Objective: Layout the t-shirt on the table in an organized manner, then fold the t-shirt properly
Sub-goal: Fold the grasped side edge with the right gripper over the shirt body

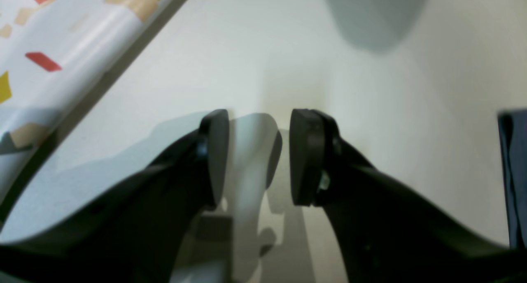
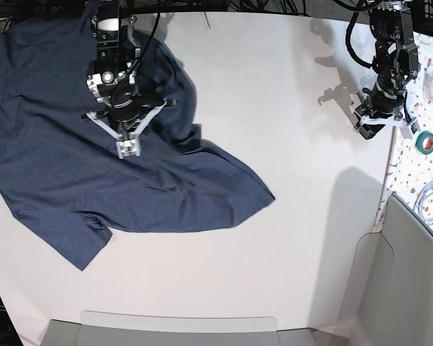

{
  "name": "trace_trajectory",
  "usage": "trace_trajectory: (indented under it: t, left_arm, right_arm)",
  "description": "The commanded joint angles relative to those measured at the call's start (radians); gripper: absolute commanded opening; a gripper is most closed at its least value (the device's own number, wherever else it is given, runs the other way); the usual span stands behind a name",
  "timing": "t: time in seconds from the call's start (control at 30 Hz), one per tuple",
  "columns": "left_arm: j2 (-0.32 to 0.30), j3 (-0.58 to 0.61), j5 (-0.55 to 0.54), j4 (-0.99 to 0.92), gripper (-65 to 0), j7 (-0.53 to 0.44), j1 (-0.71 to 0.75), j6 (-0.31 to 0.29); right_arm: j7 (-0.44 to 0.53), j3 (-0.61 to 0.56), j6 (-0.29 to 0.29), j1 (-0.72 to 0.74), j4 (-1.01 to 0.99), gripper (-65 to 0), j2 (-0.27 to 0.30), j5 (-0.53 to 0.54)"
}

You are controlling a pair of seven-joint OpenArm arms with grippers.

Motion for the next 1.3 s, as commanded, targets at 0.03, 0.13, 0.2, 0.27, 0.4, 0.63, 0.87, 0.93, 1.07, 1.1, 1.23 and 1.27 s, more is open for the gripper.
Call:
trace_trajectory:
  t: [0.03, 0.13, 0.2, 0.27, 0.4, 0.63, 0.87, 0.93, 1.07, 1.1, 1.23, 1.27]
  left_arm:
    - [-0.001, 0.010, -0.014, -0.003, -40.2, 0.063, 0.008, 0.010]
    - [-0.001, 0.010, -0.014, -0.003, -40.2, 0.063, 0.008, 0.010]
    - [-0.001, 0.010, -0.014, -0.003, -40.2, 0.063, 0.011, 0.010]
    - [-0.001, 0.008, -0.014, -0.003, -40.2, 0.063, 0.013, 0.010]
    - [-0.001, 0.008, -0.014, -0.003, -40.2, 0.063, 0.014, 0.010]
    - [-0.001, 0.008, -0.014, -0.003, -40.2, 0.063, 0.016, 0.010]
    - [-0.001, 0.008, -0.014, -0.003, -40.2, 0.063, 0.016, 0.010]
    - [-0.001, 0.008, -0.014, -0.003, -40.2, 0.063, 0.017, 0.010]
    - [-0.001, 0.008, -0.014, -0.003, -40.2, 0.063, 0.017, 0.010]
    - [-0.001, 0.008, -0.014, -0.003, -40.2, 0.063, 0.017, 0.010]
    - [-0.001, 0.008, -0.014, -0.003, -40.2, 0.063, 0.019, 0.010]
    - [-0.001, 0.008, -0.014, -0.003, -40.2, 0.063, 0.023, 0.010]
  right_arm:
    - [0.022, -0.057, -0.002, 0.011, 0.054, -54.7, 0.021, -0.003]
    - [0.022, -0.106, -0.064, 0.012, 0.080, -42.9, 0.037, -0.003]
    - [0.027, -0.127, -0.100, 0.014, 0.092, -36.7, 0.050, -0.003]
    - [0.027, -0.149, -0.107, 0.028, 0.099, -34.2, 0.060, -0.003]
    - [0.024, -0.186, -0.107, 0.052, 0.100, -35.8, 0.070, -0.003]
    - [0.022, -0.262, -0.108, 0.101, 0.105, -35.8, 0.072, -0.003]
    - [-0.038, -0.268, -0.110, 0.161, 0.099, -35.8, 0.072, -0.003]
    - [-0.076, -0.268, -0.110, 0.184, 0.099, -36.0, 0.072, -0.003]
    - [-0.090, -0.262, -0.113, 0.210, 0.097, -52.5, 0.072, -0.005]
    - [-0.090, -0.261, -0.113, 0.216, 0.097, -60.3, 0.072, -0.011]
    - [-0.090, -0.201, -0.113, 0.215, 0.096, -65.0, 0.055, -0.095]
    - [-0.090, -0.184, -0.113, 0.215, 0.096, -65.0, 0.046, -0.118]
